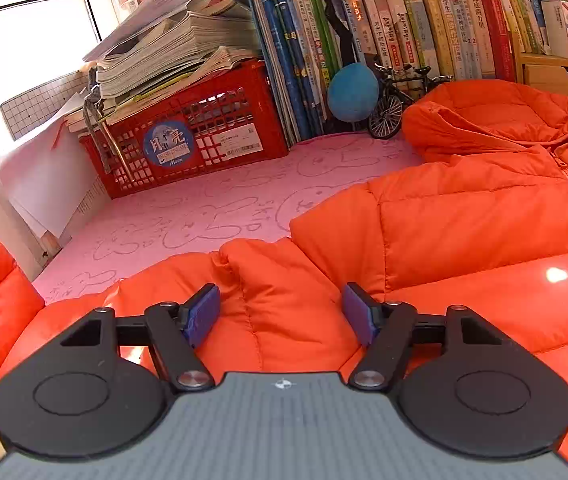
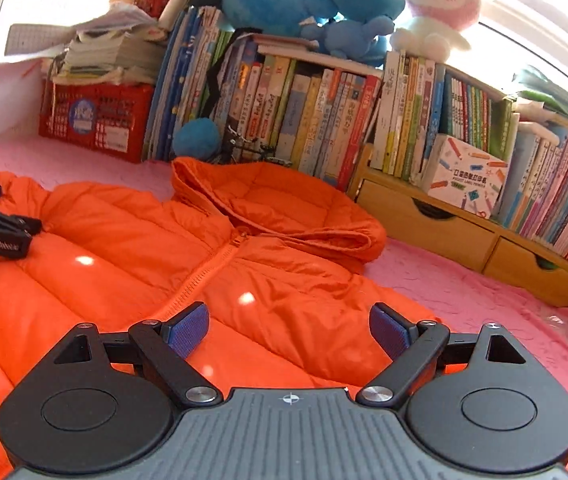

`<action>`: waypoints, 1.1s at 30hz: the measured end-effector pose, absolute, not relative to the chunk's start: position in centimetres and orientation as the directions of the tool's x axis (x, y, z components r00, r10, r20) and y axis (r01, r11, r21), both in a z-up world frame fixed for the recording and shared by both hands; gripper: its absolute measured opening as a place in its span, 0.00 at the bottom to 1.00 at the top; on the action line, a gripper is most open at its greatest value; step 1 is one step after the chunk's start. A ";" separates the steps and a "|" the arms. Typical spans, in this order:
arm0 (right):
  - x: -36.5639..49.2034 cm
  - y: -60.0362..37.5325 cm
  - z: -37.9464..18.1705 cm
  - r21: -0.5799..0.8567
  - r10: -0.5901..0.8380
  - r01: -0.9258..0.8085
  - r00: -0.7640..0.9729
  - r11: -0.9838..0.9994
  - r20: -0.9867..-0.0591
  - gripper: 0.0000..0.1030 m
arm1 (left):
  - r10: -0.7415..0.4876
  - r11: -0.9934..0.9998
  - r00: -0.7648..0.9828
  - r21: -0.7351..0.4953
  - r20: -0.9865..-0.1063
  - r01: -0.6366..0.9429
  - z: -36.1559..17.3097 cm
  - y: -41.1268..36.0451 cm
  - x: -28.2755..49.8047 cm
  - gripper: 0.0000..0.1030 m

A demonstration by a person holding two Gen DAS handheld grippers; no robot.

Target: Fold clothes

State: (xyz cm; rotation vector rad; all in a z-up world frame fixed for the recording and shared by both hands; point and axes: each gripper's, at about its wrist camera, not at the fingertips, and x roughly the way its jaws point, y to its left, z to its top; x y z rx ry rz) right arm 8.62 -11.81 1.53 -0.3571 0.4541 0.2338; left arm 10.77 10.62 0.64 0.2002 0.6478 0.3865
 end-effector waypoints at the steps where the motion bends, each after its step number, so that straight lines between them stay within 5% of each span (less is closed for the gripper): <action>1: 8.9 -12.9 1.1 -0.297 0.099 -0.266 0.873 0.917 -0.477 0.85 | 0.408 0.911 0.729 0.295 -0.549 -0.287 0.6 10.7 10.8 0.70; 8: 11.3 -24.5 -0.5 -0.235 -0.199 0.075 0.802 0.969 -0.563 0.90 | 0.434 0.895 0.726 0.344 -0.533 -0.283 0.4 9.9 10.7 0.70; 12: 11.6 -28.7 -0.9 -0.064 -0.160 0.154 0.769 0.986 -0.619 0.94 | 0.447 0.887 0.723 0.363 -0.527 -0.284 0.3 9.7 10.8 0.72; 18: 12.0 -29.1 -1.1 -0.014 -0.114 0.138 0.749 0.990 -0.653 1.00 | 0.470 0.871 0.719 0.399 -0.512 -0.286 0.3 9.3 10.9 0.74; 24: 10.4 -29.6 -0.2 0.055 -0.065 0.122 0.802 0.991 -0.594 0.99 | 0.465 0.866 0.744 0.421 -0.480 -0.270 1.3 8.0 10.1 0.74; 33: 4.7 -30.3 1.9 0.228 0.170 -0.055 0.836 0.972 -0.522 0.99 | 0.074 0.970 0.886 0.239 -0.458 0.043 6.1 0.7 7.8 0.75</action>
